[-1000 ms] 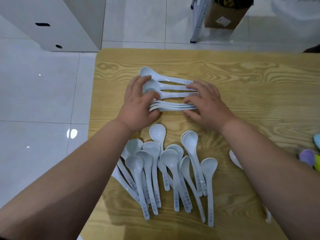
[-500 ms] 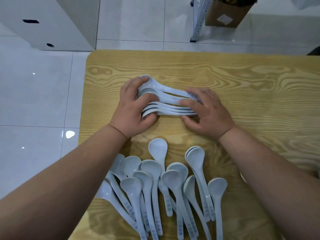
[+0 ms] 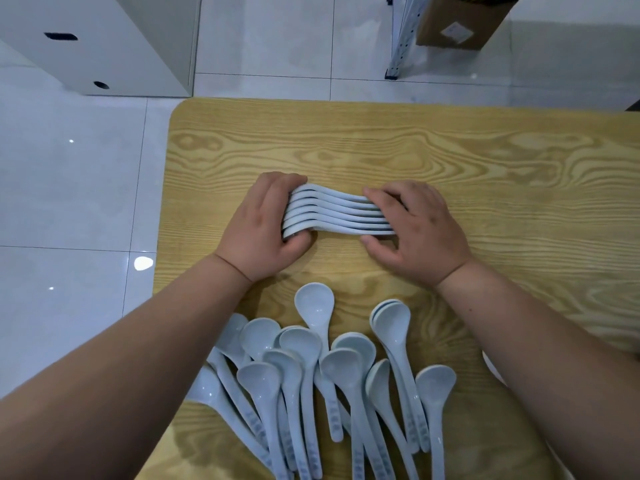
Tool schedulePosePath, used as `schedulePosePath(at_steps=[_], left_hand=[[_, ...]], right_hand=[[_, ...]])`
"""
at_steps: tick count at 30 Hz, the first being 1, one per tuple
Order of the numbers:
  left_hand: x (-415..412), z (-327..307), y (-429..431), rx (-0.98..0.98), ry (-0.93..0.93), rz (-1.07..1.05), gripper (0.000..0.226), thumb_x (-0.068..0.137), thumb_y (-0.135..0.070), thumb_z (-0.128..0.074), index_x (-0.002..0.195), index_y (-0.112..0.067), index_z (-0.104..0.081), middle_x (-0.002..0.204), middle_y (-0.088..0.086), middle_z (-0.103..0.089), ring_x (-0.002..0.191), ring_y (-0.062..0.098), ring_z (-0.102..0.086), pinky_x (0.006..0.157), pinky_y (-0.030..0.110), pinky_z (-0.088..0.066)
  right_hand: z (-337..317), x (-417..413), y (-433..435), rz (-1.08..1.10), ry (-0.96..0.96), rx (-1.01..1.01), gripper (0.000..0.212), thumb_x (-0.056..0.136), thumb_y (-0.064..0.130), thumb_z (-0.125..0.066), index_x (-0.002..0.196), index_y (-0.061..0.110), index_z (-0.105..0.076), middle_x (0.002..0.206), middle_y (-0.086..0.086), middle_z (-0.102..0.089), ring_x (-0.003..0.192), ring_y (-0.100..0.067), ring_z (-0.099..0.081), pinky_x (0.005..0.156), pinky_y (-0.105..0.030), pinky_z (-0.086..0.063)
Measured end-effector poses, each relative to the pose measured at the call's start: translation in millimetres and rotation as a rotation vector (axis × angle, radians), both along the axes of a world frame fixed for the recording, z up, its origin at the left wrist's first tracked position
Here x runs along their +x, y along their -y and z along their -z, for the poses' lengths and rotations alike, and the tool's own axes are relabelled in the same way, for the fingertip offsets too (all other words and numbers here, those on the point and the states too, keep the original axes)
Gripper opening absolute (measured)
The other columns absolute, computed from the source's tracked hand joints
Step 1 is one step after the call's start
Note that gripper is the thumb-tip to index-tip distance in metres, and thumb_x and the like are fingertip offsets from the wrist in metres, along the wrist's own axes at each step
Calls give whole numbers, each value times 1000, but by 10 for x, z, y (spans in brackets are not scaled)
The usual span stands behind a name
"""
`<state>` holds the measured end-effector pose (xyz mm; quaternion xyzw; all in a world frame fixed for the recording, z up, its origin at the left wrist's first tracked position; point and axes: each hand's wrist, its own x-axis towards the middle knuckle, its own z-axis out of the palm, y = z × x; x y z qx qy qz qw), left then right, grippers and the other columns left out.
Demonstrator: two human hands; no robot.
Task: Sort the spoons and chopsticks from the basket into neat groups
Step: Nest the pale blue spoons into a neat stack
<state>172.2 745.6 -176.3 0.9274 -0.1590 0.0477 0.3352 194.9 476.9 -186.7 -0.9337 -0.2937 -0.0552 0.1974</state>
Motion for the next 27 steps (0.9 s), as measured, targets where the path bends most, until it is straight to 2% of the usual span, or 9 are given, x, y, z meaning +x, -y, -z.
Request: schedulePosePath(at_steps=[3,10,14,20,24,27], left_hand=[[16,15,21,10,20,27,65,80,-20,-70,137,5,-50,127,23,-54,120,29,-51,108,29,-39],[8,12,35,18,27,-18,60,77,-22,-70,131,2,-55,122,20,-56,115,27,-53,105,25,-39],[29,-14,50,30,-15,22,68,79,-19,-71,140,1,-49,134,18,-55,123,30,-54,108,36,-42],[0,-58,65,71,-37,9,59,81,-21,-72,134,-2,-53,128,15,-58,117,29,-54,104,38,-42],[-60,-173,101,48,-119,-49,61,80,-17,-76,135,-7,-53,130,12,-57,119,28,-54,106,39,-42],[-89,-299,172,32,-233,-136,63,77,-23,-76,135,-15,-52,129,5,-56,121,24,-51,106,39,-42]], right_hand=[[11,7,-3,-20,16,-18,57,94,52,-56,134,12,-59,122,-6,-62,116,-28,-55,106,-41,-36],[30,13,-18,-11,35,-16,62,90,50,-60,138,11,-57,129,-7,-61,122,-30,-55,108,-44,-36],[6,17,-35,-1,30,-42,67,88,51,-58,142,11,-53,133,-7,-59,126,-29,-52,109,-42,-34],[-44,8,-44,-1,-9,-104,64,90,53,-52,138,11,-55,134,-7,-58,126,-30,-51,108,-45,-35],[-205,-34,-67,-12,-121,-204,65,94,51,-52,146,12,-47,142,-7,-52,133,-31,-46,113,-46,-31],[-271,-78,-94,10,-185,-270,67,98,50,-47,153,13,-35,153,-6,-42,143,-27,-35,118,-48,-22]])
